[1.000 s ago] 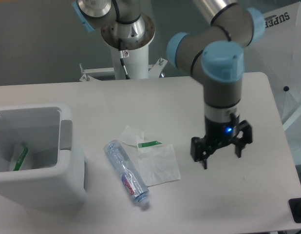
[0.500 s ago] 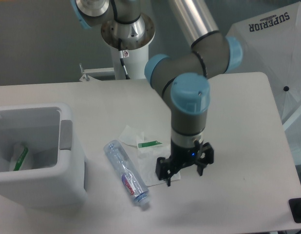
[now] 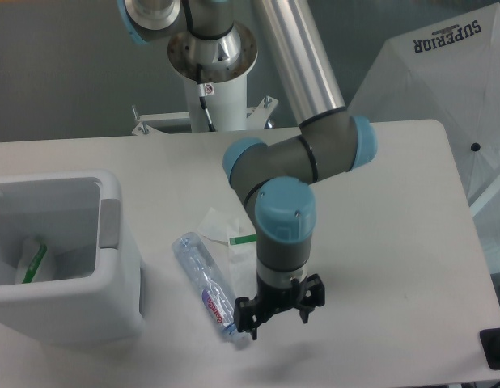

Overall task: Place the trash in the trash can
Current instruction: 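Lower the gripper onto the bottle and close on it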

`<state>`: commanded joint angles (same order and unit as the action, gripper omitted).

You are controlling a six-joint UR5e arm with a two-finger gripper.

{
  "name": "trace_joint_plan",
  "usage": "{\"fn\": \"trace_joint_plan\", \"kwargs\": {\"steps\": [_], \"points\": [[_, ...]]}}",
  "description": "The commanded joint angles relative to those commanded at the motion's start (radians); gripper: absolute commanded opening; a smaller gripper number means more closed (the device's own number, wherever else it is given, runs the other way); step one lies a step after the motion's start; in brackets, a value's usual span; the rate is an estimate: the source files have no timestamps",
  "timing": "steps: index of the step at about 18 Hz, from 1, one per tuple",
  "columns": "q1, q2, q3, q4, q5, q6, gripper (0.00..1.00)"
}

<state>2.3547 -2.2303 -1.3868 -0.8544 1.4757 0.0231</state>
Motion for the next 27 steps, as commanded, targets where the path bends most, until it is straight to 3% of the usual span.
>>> {"fn": "trace_joint_plan", "kwargs": {"steps": [19, 27], "points": [[-0.038, -0.071, 0.009, 0.002, 0.009, -0.072, 1.00], [-0.049, -0.081, 0.006, 0.002, 0.015, -0.083, 0.89]]}}
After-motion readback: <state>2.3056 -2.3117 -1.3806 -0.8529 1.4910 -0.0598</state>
